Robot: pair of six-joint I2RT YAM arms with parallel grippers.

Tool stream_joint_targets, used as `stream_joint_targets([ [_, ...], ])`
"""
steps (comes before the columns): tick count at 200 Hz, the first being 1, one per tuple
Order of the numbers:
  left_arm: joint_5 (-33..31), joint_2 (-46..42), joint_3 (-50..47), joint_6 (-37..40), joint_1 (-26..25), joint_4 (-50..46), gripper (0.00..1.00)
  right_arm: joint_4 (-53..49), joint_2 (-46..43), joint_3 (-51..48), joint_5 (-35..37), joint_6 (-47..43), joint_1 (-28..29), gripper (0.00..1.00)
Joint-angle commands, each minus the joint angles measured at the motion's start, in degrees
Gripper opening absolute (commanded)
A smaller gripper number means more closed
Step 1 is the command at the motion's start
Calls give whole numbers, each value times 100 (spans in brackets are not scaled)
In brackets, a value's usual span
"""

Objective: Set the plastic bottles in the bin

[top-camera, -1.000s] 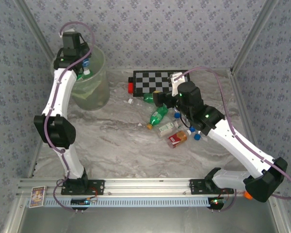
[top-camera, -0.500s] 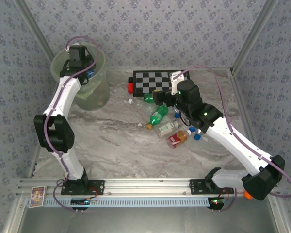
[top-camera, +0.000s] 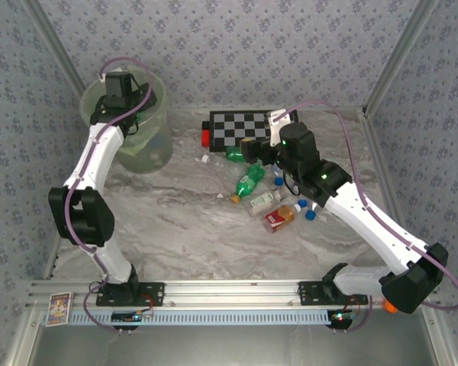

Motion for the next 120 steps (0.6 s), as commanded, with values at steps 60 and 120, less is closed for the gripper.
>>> stream_joint_targets([
  [60, 351, -596, 591, -416, -64, -731, 100, 27, -24, 89, -143, -45, -66, 99],
  [120, 279, -955, 728, -287, -447, -1277, 100, -612, 284, 445, -342, -7, -340, 99],
])
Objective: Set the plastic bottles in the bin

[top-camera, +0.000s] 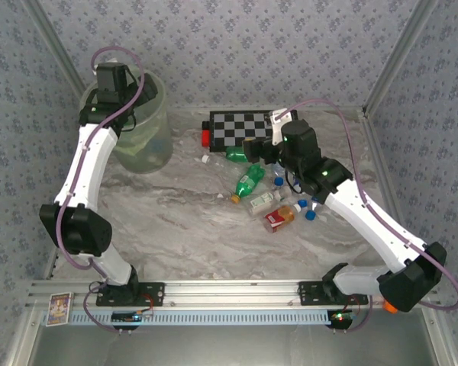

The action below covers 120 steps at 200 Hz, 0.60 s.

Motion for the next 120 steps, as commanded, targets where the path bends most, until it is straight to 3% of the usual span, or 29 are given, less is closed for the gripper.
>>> stream_joint_targets([
  [1, 62, -414, 97, 6, -194, -295, 100, -400, 147, 337, -101, -13, -83, 99],
  [61, 183, -796, -300, -76, -933, -561, 97, -1165, 199, 373, 261, 409, -103, 99],
  [120, 142, -910, -911, -307, -2046, -386, 97, -2433, -127, -88, 583, 1252, -113, 100],
])
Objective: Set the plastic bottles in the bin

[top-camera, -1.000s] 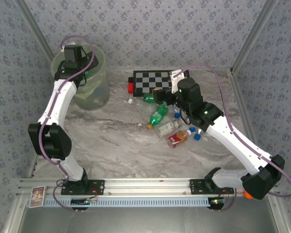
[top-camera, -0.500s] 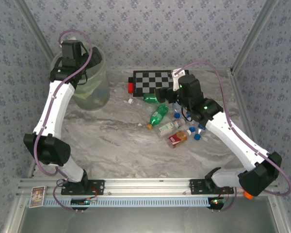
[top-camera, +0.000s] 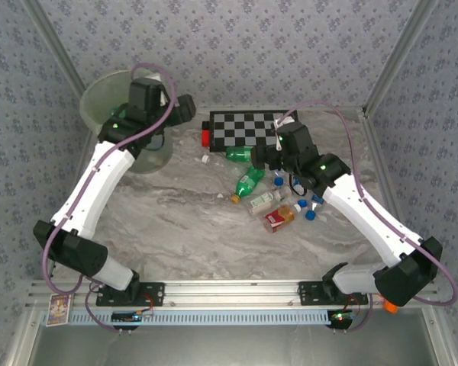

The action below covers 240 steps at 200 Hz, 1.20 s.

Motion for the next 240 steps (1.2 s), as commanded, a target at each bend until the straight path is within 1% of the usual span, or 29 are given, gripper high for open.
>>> stream_joint_targets([
  [1, 38, -172, -270, -175, -352, 58, 97, -930, -276, -232, 205, 549, -34, 100],
  [28, 123, -110, -693, -298, -765, 408, 98, -1487, -479, -636, 169, 1099, -72, 100],
  [52, 197, 111, -635, -222, -996, 300, 99, -1843, -613, -1033, 97, 1679, -89, 98],
  [59, 257, 160, -599, -170, -1019, 271, 99, -1919, -641, -1128, 75, 1884, -93, 98],
  [61, 256, 175, -592, -153, -1029, 268, 99, -1923, -644, -1170, 71, 1936, -100, 100],
  [102, 146, 219, -544, 159, -1093, 259, 100, -2012, -495, -1639, 46, 3070, -42, 99],
  [116, 115, 214, -525, 252, -1093, 222, 100, -2062, -382, -1855, -188, 3513, -57, 100],
  [136, 115, 193, -551, 334, -1091, 168, 100, -1722, -281, -2149, -528, 3762, -86, 100],
  [150, 141, 193, -567, 387, -1087, 106, 100, -1322, -234, -2249, -682, 3847, -104, 95],
  [164, 125, 171, -593, 422, -1093, 18, 100, -1002, -136, -2287, -723, 3901, -106, 93],
  [192, 14, 27, -786, 495, -1079, -7, 100, -804, 217, -2421, -1121, 4174, -191, 92],
  [222, -21, -145, -1019, 537, -1026, -10, 100, -573, 532, -2582, -1364, 4349, -259, 92],
  [240, 33, -191, -1078, 533, -944, -30, 100, -555, 629, -2665, -1394, 4380, -285, 91],
])
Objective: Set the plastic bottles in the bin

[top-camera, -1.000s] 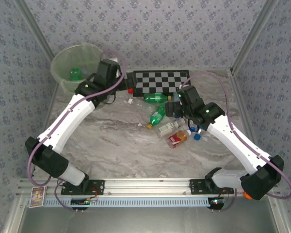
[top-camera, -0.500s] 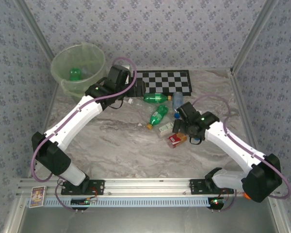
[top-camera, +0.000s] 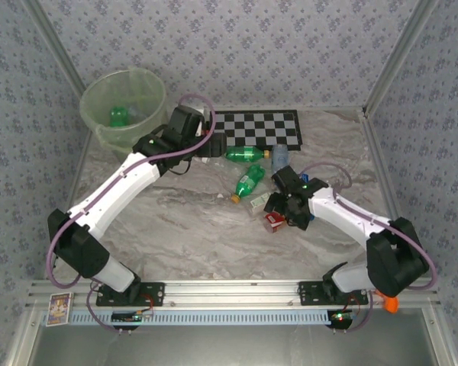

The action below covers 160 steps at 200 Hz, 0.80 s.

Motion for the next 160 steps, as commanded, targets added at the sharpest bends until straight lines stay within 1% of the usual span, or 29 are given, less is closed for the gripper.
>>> stream_joint_targets([
  [1, -53, -267, -71, 124, 107, -88, 100, 83, 124, -148, -207, 253, -45, 91],
  [9, -31, -276, -67, 124, 140, -90, 100, 61, 145, -179, -209, 253, -54, 90],
  [24, -4, -264, -67, 124, 190, -75, 100, -37, 153, -251, -219, 214, -94, 85],
  [51, 67, -223, -83, 72, 233, -11, 100, -255, 92, -379, -165, 85, -116, 82],
  [76, 141, -152, -79, 25, 240, 23, 100, -235, 41, -489, -148, -75, -167, 81],
  [108, 174, -77, -2, 18, 253, 27, 100, -139, 71, -583, -193, -177, -205, 83],
  [117, 189, -54, 35, 14, 261, 7, 100, -81, 62, -598, -150, -255, -206, 79],
  [130, 214, -14, 103, -14, 276, -30, 100, -58, 58, -610, -90, -342, -181, 68],
  [149, 338, 45, 191, -102, 308, -78, 100, -198, -56, -581, 66, -327, -89, 58],
  [160, 440, 61, 221, -180, 340, -75, 100, -289, -211, -550, 212, -327, -3, 56],
])
